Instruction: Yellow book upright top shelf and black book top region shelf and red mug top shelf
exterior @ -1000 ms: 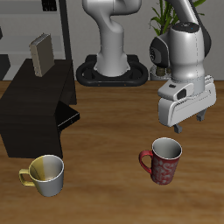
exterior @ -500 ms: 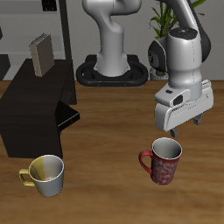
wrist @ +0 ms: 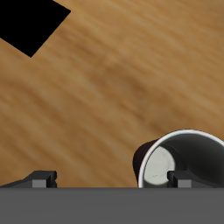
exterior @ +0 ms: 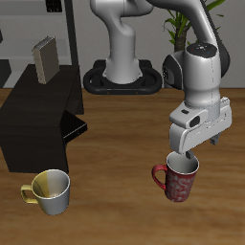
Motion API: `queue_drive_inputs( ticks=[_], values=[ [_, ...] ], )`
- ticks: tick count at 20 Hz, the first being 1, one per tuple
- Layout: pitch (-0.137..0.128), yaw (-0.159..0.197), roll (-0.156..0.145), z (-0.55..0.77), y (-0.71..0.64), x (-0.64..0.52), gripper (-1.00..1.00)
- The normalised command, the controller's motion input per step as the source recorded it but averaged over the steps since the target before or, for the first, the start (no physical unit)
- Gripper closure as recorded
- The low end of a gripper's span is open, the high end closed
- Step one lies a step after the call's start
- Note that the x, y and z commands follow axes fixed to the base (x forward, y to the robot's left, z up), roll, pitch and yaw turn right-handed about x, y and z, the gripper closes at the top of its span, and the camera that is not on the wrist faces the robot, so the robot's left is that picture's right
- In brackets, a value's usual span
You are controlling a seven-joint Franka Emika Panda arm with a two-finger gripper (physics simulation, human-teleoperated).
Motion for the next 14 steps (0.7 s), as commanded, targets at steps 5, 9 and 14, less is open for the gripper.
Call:
queue_drive_inputs(
  ticks=[5,9,14],
  values=[
    [0.043,-0.015,-0.001,-0.38,-0.02,0.00,-1.00],
    [0.079,-0.071,0.020,-0.55,-0.14,0.08,-1.00],
    [0.052,0.002,-0.054,-0.35,-0.13,0.00,1.00]
  ],
)
